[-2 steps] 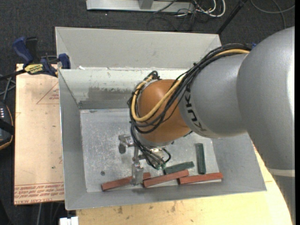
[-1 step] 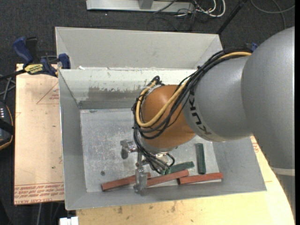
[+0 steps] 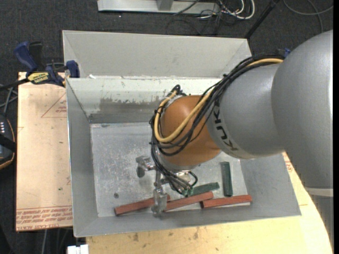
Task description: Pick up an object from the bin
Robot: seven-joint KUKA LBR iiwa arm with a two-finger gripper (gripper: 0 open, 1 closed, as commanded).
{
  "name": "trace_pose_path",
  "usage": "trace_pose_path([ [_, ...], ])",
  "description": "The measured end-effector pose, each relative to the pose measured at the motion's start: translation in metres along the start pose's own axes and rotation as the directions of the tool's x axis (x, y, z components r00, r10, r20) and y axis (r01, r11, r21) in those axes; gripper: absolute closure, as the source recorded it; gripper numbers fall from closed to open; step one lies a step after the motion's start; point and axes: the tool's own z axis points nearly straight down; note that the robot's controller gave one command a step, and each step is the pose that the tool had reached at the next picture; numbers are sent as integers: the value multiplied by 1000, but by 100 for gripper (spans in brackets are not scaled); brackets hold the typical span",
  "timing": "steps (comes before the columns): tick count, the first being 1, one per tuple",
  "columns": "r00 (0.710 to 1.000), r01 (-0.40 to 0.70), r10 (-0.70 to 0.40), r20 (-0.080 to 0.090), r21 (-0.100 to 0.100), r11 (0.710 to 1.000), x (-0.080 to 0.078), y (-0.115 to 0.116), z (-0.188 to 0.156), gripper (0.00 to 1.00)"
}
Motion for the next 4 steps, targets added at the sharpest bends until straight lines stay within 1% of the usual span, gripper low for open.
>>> trace_pose_path([
  [1,997,74,-74,-4,0,997,1,0,11,0],
  [2,999,45,-45,2,-3,999,-23,-67,30,100],
  [3,999,43,-43,1,-1,999,-21,-69,34,0],
  [4,999,43,-43,0,-1,999,-20,-69,34,0],
])
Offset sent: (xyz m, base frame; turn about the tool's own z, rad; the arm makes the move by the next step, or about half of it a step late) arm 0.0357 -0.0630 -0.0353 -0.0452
